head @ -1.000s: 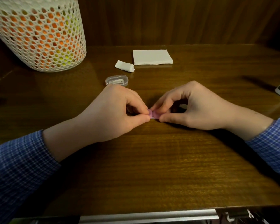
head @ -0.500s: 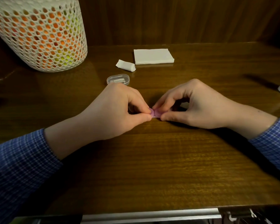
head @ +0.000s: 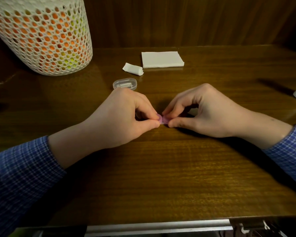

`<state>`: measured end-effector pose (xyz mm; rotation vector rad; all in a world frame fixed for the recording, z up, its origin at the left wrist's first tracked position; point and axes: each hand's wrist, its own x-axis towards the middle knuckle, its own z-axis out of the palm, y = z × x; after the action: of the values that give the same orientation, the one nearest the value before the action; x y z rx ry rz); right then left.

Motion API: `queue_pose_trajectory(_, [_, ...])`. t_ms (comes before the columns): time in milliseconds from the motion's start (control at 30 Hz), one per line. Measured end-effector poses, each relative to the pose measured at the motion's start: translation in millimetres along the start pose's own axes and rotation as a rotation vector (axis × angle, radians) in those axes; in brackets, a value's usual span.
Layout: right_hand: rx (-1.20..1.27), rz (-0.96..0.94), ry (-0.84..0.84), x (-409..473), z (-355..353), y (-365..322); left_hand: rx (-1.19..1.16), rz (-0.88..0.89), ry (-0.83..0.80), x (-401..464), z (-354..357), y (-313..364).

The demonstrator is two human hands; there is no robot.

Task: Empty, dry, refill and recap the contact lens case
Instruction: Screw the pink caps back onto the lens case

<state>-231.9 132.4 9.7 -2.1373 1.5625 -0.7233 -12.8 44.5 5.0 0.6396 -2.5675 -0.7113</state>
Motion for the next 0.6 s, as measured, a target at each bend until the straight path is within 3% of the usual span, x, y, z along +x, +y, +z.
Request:
queue_pose_trajectory(367, [-0.1, 0.05, 0.163, -4.0, 18.4, -10.4, 0.038, -0.012, 0.076, -3.8, 6.9, 5.1])
queue_pose_trajectory(600, [-0.132, 0.044, 0.164, -5.2, 20.7, -12.0, 0.031, -0.01, 0.08, -5.7, 6.0, 4.6])
